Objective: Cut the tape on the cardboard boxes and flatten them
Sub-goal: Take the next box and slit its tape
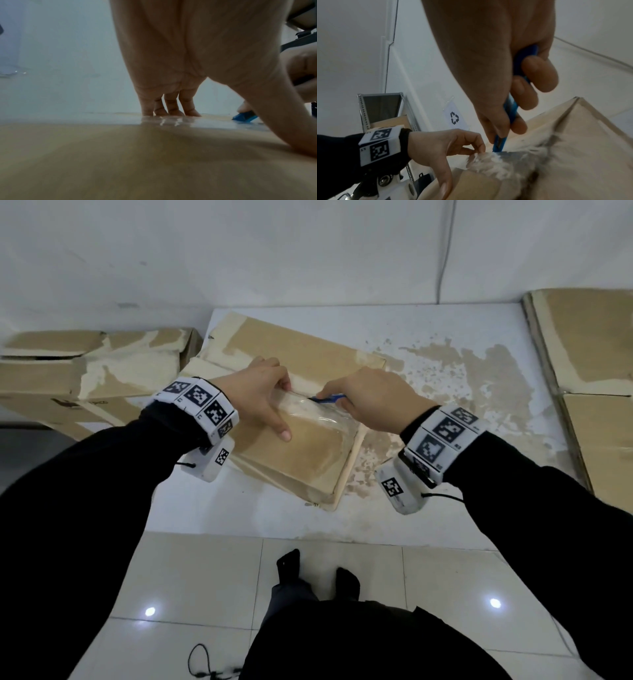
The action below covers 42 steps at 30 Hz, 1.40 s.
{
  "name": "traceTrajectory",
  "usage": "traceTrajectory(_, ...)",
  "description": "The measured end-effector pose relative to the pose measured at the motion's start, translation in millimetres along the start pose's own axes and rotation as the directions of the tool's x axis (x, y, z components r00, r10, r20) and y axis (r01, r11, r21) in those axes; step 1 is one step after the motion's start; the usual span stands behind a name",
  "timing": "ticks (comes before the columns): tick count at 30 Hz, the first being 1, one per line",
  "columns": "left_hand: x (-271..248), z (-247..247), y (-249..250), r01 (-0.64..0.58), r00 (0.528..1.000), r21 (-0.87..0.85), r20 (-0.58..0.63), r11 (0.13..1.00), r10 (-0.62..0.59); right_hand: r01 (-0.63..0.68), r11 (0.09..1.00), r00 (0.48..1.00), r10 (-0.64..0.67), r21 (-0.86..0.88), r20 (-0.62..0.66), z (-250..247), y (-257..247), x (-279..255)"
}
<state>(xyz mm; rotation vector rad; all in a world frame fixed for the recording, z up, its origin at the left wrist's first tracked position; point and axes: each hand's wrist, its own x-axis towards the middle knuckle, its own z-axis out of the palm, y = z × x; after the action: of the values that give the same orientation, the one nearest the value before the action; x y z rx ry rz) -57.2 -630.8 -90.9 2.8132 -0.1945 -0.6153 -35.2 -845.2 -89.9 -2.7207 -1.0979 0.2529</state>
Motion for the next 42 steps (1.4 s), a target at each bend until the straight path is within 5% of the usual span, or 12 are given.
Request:
traceTrajectory(8,-3,0,-4,-0.045,0.999,-0.012,0.000,0.999,0.045,-0.079,0.997,0.994,0.079,-0.012,0.080,-28,38,-44)
traceTrajectory(17,6,2,30,-0.019,0.991,0.204,0.133,0.979,-0.008,-0.200,0.858,0.975,0.222,0.474,0.010,25,44,-86)
traceTrajectory(24,1,8,23,-0.001,0.996,-0.084,0.094,0.996,0.009,-0.180,0.842,0.974,0.224,0.509,-0.026,27,45,-98)
traceTrajectory(29,0,12,22,-0.043,0.998,-0.123,0.043,0.991,0.049,-0.222,0.733,0.964,0.263,0.642,0.033,32,46,-101)
traceTrajectory(34,-1,12,20,-0.048,0.998,-0.144,0.035,0.988,0.054,-0.289,0.444,0.948,0.255,0.848,0.190,36,37,-96)
traceTrajectory(37,-3,11,21,-0.052,0.998,-0.154,0.018,0.987,0.055,-0.304,0.357,0.948,0.200,0.883,0.246,28,43,-101)
traceTrajectory(42,-6,9,26,-0.044,0.997,-0.158,0.055,0.986,0.053,-0.271,0.475,0.962,0.170,0.837,0.214,25,49,-115)
